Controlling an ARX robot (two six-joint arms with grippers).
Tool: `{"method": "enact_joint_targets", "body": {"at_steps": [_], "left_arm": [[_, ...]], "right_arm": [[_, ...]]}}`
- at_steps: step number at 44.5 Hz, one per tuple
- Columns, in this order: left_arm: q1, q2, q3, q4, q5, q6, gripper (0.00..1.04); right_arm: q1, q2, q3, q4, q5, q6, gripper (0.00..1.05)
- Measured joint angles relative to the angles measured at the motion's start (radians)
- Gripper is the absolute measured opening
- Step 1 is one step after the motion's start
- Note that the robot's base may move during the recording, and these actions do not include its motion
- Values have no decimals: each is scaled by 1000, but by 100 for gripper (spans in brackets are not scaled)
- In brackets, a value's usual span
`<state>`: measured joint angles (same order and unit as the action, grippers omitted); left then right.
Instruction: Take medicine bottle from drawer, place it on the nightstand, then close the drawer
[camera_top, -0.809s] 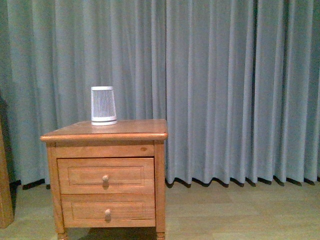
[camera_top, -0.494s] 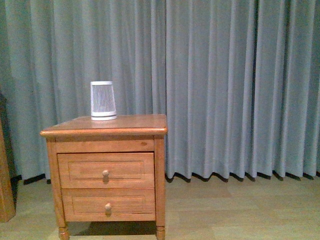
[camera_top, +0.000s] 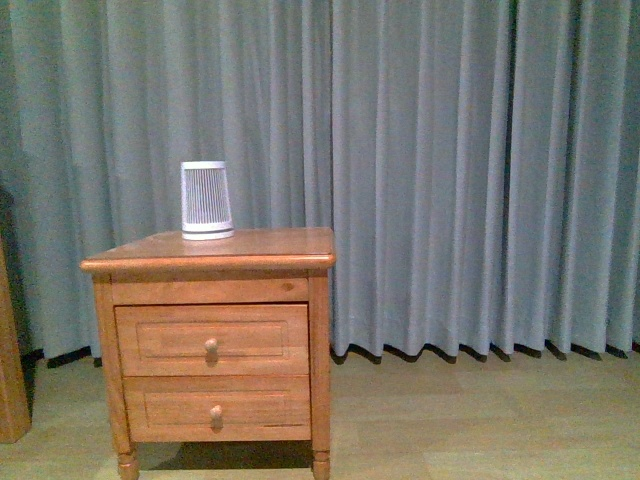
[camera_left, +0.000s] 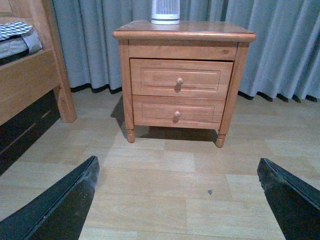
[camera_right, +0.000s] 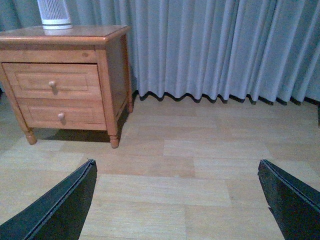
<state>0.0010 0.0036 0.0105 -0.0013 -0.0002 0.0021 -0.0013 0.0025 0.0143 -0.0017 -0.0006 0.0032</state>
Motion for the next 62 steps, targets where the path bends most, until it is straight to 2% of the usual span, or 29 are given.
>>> {"method": "enact_joint_targets", "body": {"at_steps": [62], "left_arm": [[0, 0, 0, 0, 0, 0, 98]], "right_arm": [[0, 0, 0, 0, 0, 0, 98]]}}
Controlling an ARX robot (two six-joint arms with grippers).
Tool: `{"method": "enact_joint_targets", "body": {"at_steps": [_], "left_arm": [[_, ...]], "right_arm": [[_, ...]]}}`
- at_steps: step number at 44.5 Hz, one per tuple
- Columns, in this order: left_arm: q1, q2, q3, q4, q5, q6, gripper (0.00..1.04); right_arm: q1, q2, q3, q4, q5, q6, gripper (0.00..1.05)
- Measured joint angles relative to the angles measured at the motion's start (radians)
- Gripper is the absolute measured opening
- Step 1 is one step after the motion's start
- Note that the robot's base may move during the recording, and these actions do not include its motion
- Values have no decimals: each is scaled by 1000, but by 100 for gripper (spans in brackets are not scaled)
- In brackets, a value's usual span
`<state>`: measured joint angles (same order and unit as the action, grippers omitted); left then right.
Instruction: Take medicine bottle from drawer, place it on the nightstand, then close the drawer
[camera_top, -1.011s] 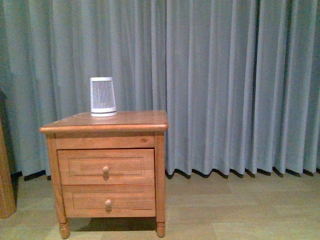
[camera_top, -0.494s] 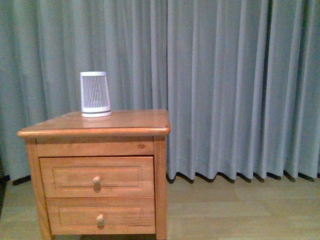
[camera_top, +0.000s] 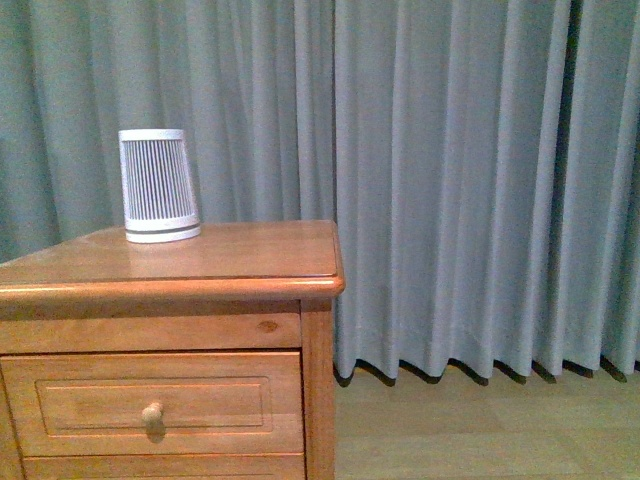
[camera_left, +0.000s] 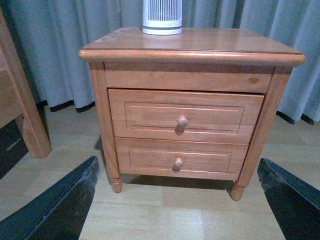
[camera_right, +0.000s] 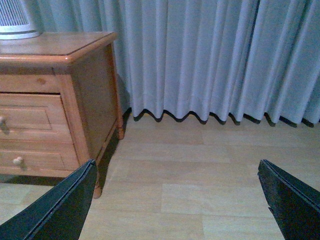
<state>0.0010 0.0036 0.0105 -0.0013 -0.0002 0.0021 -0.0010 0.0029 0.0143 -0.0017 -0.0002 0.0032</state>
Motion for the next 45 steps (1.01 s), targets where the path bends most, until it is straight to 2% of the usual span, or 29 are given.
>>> {"method": "enact_joint_targets", "body": {"at_steps": [2, 6, 12, 16, 21, 26, 32, 45], "left_arm": [[0, 0, 0, 0, 1, 0, 98], [34, 88, 27, -45, 124, -78, 98], [69, 404, 66, 188, 168, -139, 98], [55, 651, 125, 407, 130, -138, 98], [-6, 1048, 252, 702, 70, -122, 98], [-46, 1310, 353, 845, 25, -100, 98], [-100, 1645, 520, 971, -32, -58, 98], [-163, 2102, 869, 993, -91, -25, 98]], "right_arm": [[0, 0, 0, 0, 0, 0, 98], [0, 0, 0, 0, 0, 0, 98], [0, 0, 0, 0, 0, 0, 98], [0, 0, 0, 0, 0, 0, 98], [0, 0, 0, 0, 0, 0, 98], [0, 0, 0, 0, 0, 0, 98], [0, 0, 0, 0, 0, 0, 98], [0, 0, 0, 0, 0, 0, 98]]}}
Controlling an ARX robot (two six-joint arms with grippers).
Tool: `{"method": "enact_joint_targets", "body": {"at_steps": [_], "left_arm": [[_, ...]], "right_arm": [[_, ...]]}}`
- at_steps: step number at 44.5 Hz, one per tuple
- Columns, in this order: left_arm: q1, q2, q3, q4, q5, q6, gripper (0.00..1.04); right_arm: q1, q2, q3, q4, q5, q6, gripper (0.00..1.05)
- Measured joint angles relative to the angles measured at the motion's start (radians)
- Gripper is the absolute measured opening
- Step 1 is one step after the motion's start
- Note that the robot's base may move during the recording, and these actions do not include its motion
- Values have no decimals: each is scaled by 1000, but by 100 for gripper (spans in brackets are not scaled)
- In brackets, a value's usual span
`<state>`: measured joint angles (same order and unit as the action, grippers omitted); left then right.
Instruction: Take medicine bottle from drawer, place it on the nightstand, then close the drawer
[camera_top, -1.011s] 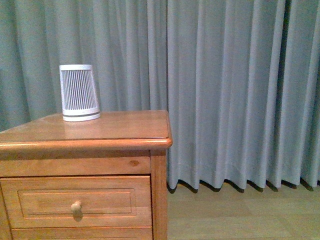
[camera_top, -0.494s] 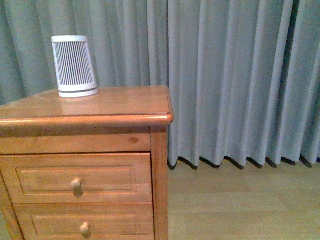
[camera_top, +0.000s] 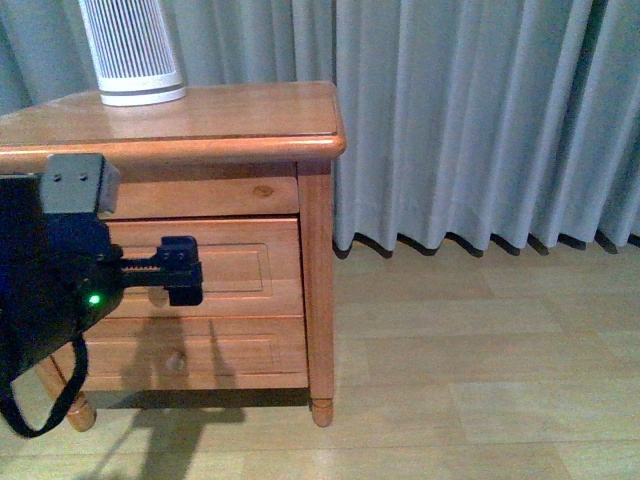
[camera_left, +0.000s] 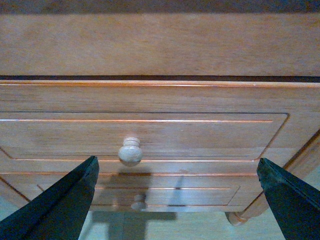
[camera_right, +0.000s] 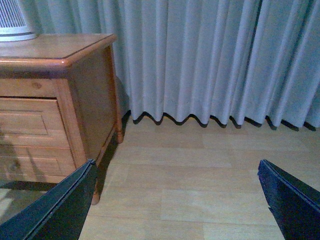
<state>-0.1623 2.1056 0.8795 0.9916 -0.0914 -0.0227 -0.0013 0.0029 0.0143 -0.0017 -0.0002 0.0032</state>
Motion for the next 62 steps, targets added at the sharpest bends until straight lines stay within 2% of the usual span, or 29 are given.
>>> {"method": "enact_joint_targets", "body": {"at_steps": [10, 17, 22, 25, 38, 41, 62], "left_arm": [[13, 197, 214, -53, -16, -5, 98], [37, 256, 281, -66, -17, -8, 98], [51, 279, 300, -69, -14, -8, 89], [57, 287, 304, -71, -13, -8, 88], [74, 327, 340, -93, -10, -31, 34], [74, 332, 344, -96, -10, -36, 26], [75, 336, 359, -103, -8, -50, 24]], "right_arm": [[0, 0, 0, 0, 0, 0, 98], [0, 0, 0, 0, 0, 0, 98], [0, 0, 0, 0, 0, 0, 98], [0, 0, 0, 0, 0, 0, 98], [0, 0, 0, 0, 0, 0, 98], [0, 0, 0, 0, 0, 0, 98], [0, 0, 0, 0, 0, 0, 98]]}}
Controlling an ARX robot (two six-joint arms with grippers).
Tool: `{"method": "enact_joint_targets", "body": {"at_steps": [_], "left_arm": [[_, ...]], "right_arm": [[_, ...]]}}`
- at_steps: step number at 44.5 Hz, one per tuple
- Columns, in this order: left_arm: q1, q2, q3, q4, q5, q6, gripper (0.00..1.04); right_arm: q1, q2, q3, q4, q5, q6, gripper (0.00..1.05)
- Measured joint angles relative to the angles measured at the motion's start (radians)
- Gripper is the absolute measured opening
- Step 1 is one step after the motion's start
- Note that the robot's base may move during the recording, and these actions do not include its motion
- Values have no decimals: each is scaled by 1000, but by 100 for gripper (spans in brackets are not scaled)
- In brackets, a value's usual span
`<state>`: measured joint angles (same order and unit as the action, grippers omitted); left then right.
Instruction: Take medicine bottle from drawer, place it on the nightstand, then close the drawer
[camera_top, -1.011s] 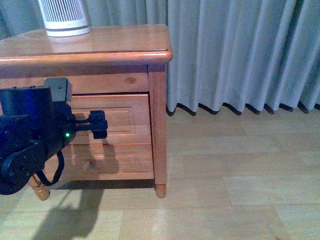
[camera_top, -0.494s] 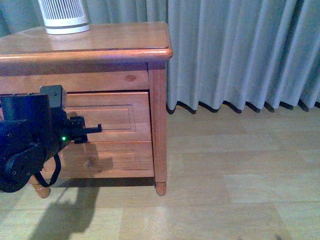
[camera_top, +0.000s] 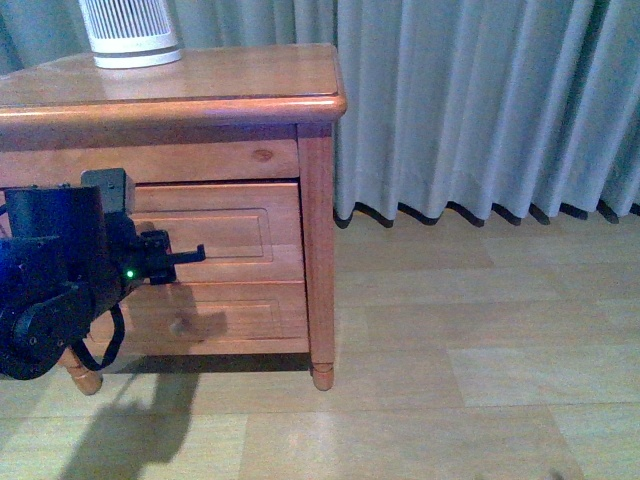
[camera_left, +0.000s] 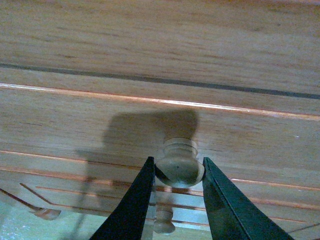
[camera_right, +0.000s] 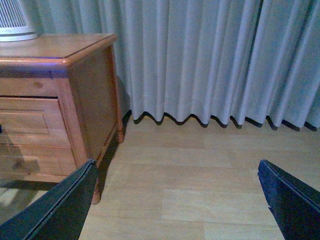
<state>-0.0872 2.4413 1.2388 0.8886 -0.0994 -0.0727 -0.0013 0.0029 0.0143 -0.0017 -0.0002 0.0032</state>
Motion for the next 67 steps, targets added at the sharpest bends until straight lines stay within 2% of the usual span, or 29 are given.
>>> {"method": "enact_joint_targets", "body": {"at_steps": [9, 21, 33, 40, 57, 67], "left_arm": [[12, -19, -55, 48, 29, -2, 24], [41, -236, -438, 141, 105, -2, 24], [58, -383, -660, 148, 146, 8, 24], [56, -445, -751, 146, 144, 15, 24], [17, -549, -808, 11, 76, -3, 23], [-4, -611, -832, -8, 80, -4, 53]], "right_arm": [[0, 0, 0, 0, 0, 0, 98], [0, 0, 0, 0, 0, 0, 98], [0, 0, 0, 0, 0, 0, 98], [0, 0, 0, 0, 0, 0, 98], [0, 0, 0, 0, 0, 0, 98], [0, 0, 0, 0, 0, 0, 98]]}}
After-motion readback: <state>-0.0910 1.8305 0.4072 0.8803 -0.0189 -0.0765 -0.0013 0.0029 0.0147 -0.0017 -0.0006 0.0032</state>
